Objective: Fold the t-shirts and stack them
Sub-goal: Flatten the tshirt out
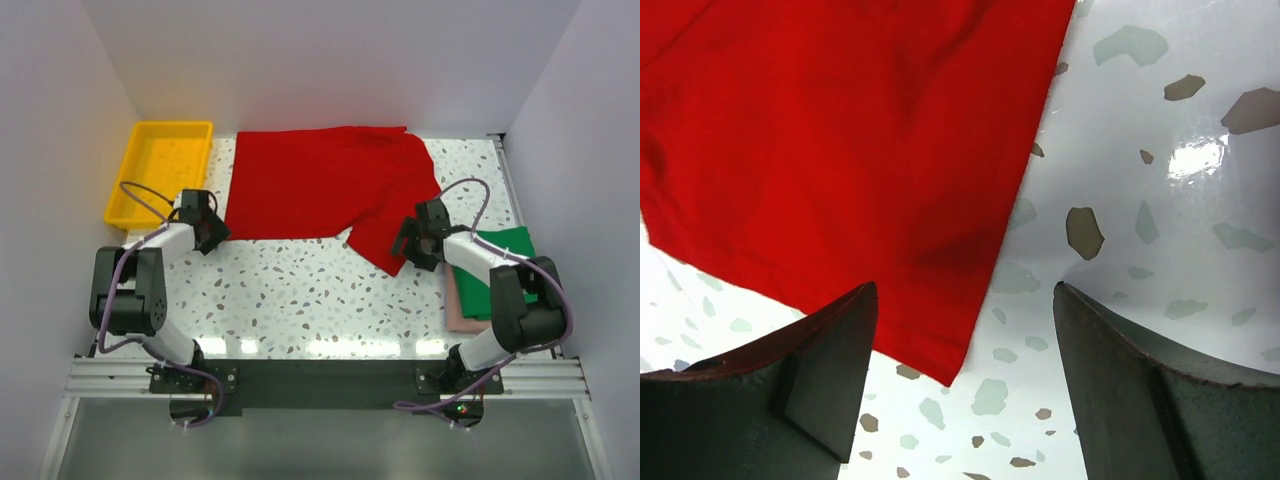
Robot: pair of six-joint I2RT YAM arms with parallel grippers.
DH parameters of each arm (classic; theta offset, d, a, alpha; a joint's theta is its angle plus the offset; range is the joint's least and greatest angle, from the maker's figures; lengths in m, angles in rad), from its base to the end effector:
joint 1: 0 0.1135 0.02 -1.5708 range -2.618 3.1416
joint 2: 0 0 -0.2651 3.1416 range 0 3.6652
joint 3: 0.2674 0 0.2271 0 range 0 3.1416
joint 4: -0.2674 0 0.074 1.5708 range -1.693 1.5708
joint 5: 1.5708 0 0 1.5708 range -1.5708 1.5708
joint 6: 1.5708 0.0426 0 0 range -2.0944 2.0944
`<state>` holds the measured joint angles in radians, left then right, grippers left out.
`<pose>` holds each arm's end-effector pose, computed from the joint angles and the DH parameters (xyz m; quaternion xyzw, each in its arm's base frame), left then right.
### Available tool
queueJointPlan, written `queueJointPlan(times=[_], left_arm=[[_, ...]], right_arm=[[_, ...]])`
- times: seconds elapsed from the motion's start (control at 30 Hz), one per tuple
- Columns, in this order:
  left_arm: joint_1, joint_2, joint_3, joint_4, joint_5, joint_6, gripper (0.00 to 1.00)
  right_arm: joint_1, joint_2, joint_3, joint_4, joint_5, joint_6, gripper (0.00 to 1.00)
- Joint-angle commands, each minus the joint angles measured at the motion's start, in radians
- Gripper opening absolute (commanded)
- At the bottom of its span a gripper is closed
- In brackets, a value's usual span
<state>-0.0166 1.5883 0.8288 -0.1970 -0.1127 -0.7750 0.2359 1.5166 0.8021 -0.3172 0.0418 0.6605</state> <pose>0.2919 -0.0001 0.1762 -0.3681 0.8778 -0.0669 0.2992 0.2632 0.0614 0.1800 0.2085 0.9409 0.0972 0.2487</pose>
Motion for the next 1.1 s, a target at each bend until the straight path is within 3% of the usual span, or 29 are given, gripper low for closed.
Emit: queueJointPlan(times=[0.0, 0.23, 0.33, 0.37, 0.47, 0.57, 0.77, 0.87, 0.9, 1.0, 1.07], left_arm=[[-0.011, 0.042, 0.052, 0.030, -0.042, -0.010, 0.52], [-0.025, 0.116, 0.084, 0.028, -0.059, -0.021, 0.50], [-0.029, 0.130, 0.090, 0.033, -0.047, -0.023, 0.37], [-0.031, 0.133, 0.092, 0.031, -0.045, -0.023, 0.27], [-0.031, 0.137, 0.098, 0.025, -0.047, -0.023, 0.10], [-0.031, 0.141, 0.115, 0.010, -0.044, -0.024, 0.00], [-0.031, 0.133, 0.138, -0.009, -0.056, -0.021, 0.00], [-0.031, 0.127, 0.145, -0.022, -0.067, -0.015, 0.00], [-0.029, 0.119, 0.145, -0.030, -0.071, -0.015, 0.00], [-0.029, 0.099, 0.144, -0.045, -0.094, -0.006, 0.00], [-0.026, 0.090, 0.139, -0.051, -0.104, -0.003, 0.00]], right_arm=[[0.017, 0.025, 0.023, 0.044, 0.055, -0.010, 0.74], [0.036, 0.057, 0.035, 0.053, 0.081, -0.012, 0.74], [0.051, 0.065, 0.040, 0.050, 0.096, -0.016, 0.73], [0.063, 0.068, 0.040, 0.044, 0.108, -0.015, 0.73], [0.094, 0.076, 0.042, 0.038, 0.141, -0.013, 0.73], [0.126, 0.102, 0.057, 0.021, 0.170, -0.012, 0.71], [0.172, 0.142, 0.055, 0.012, 0.202, 0.001, 0.60], [0.178, 0.163, 0.052, 0.012, 0.198, 0.001, 0.41], [0.180, 0.165, 0.051, 0.012, 0.196, 0.002, 0.29], [0.183, 0.142, 0.040, 0.001, 0.194, 0.004, 0.10], [0.184, 0.113, 0.031, -0.022, 0.196, 0.001, 0.04]])
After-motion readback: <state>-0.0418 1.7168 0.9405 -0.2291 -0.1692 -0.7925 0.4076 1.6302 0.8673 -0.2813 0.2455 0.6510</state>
